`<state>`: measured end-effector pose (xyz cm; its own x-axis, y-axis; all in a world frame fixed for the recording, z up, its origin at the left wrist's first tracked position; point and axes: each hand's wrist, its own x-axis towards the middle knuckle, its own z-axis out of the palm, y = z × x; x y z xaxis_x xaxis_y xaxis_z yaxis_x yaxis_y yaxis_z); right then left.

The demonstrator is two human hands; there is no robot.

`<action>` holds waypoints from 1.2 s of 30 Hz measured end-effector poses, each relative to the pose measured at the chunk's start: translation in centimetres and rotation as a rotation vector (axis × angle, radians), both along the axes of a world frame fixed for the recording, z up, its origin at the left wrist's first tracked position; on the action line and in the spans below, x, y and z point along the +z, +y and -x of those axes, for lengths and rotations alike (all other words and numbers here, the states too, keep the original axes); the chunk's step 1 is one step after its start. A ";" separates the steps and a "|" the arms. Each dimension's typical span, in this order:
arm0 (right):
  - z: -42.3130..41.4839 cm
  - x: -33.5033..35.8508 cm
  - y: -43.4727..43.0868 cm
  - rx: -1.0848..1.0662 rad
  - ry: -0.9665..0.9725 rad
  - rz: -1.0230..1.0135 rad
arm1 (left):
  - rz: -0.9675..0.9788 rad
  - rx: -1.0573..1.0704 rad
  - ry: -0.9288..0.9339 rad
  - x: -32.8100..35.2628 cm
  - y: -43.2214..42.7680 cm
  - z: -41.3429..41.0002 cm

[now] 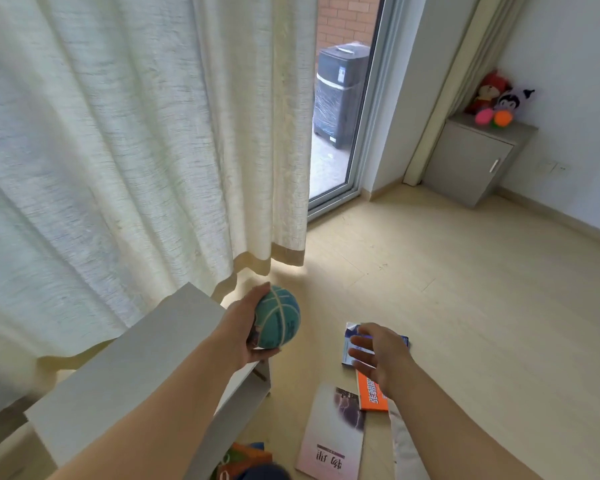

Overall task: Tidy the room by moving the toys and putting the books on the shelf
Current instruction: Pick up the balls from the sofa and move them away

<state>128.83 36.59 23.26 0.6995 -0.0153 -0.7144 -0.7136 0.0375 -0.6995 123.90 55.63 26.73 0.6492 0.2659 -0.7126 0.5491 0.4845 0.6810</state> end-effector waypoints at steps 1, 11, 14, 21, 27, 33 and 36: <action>-0.9 0.1 -0.2 0.003 0.000 -0.007 | -0.002 -0.010 0.000 -0.1 -0.2 -1.2; -20.3 -1.2 0.0 -0.049 -0.051 0.022 | 0.020 -0.049 -0.023 -2.9 -0.8 -23.8; -28.3 -1.1 1.4 -0.071 -0.026 0.031 | 0.025 -0.099 -0.005 -3.4 0.2 -32.6; -45.2 0.9 0.4 -0.147 -0.037 -0.012 | -0.054 -0.221 -0.011 -2.1 0.7 -51.3; -57.4 0.4 -3.5 -0.219 -0.025 -0.007 | -0.087 -0.295 -0.005 -1.3 -3.9 -64.3; -75.4 -1.7 -10.5 -0.257 -0.067 -0.021 | -0.108 -0.290 -0.034 -1.6 -12.2 -81.8; -83.3 -1.5 -15.1 -0.291 -0.044 -0.021 | -0.093 -0.258 -0.019 -0.7 -16.4 -90.2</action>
<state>212.13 21.47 21.73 0.6982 -0.2054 -0.6858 -0.6398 0.2509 -0.7264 214.11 39.26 26.02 0.7170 0.1536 -0.6800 0.6331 0.2650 0.7273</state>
